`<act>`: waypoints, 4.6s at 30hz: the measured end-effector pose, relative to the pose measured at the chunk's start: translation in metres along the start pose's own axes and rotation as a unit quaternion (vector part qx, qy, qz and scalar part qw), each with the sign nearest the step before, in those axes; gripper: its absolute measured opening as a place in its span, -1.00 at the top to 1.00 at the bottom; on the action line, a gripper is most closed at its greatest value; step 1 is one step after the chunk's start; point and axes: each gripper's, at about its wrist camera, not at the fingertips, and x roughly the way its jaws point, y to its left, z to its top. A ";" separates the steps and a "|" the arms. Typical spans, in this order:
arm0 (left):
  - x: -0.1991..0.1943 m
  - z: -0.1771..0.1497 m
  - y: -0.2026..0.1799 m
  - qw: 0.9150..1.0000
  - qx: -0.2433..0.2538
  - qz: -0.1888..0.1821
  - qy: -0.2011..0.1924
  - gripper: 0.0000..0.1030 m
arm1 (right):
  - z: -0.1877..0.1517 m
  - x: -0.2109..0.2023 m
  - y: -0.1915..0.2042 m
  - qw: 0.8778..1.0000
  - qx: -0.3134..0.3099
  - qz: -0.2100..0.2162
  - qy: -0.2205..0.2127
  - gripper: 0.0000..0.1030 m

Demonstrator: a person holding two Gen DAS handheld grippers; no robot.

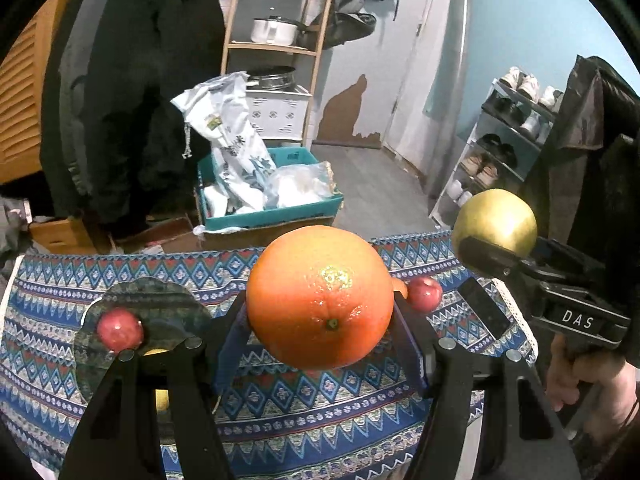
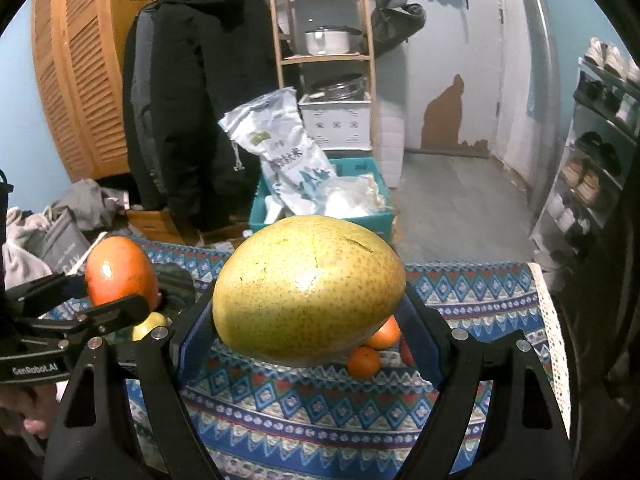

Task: Organize fruits
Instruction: 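Carry the orange with the left tool while the right tool carries the pear toward the glass plate, then lower the orange onto the plate and open the left gripper while the right gripper releases the pear, then withdraw both tools from the plate toward the remaining fruit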

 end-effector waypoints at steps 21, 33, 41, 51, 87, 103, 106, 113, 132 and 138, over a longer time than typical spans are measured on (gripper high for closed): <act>-0.015 -0.013 0.089 0.996 -0.065 0.053 0.001 -0.31 | 0.026 0.058 0.086 0.997 -0.033 0.060 0.031 -0.61; -0.012 -0.027 0.147 0.990 -0.102 0.096 0.014 -0.32 | 0.024 0.111 0.134 0.992 -0.056 0.086 0.069 -0.61; 0.007 -0.049 0.183 0.982 -0.123 0.131 0.047 -0.32 | 0.006 0.156 0.167 0.985 -0.069 0.104 0.117 -0.61; 0.035 -0.075 0.216 0.972 -0.148 0.156 0.097 -0.32 | -0.022 0.206 0.195 0.974 -0.086 0.108 0.182 -0.61; 0.061 -0.100 0.222 0.958 -0.150 0.184 0.159 -0.69 | -0.055 0.249 0.209 0.956 -0.088 0.094 0.265 -0.64; 0.041 -0.082 0.204 0.968 -0.127 0.172 0.132 -0.69 | -0.013 0.199 0.202 0.976 -0.080 0.095 0.177 -0.65; 0.037 -0.077 0.197 0.970 -0.119 0.172 0.123 -0.69 | -0.006 0.185 0.199 0.980 -0.088 0.082 0.160 -0.65; 0.024 -0.063 0.174 0.977 -0.096 0.162 0.099 -0.69 | 0.006 0.155 0.186 0.985 -0.110 0.048 0.124 -0.65; 0.006 -0.029 0.105 0.987 -0.036 0.142 0.060 -0.69 | 0.016 0.075 0.101 0.995 -0.070 -0.019 0.068 -0.65; 0.009 -0.022 0.081 0.990 -0.017 0.128 0.058 -0.69 | 0.011 0.058 0.075 0.995 -0.066 -0.039 0.062 -0.65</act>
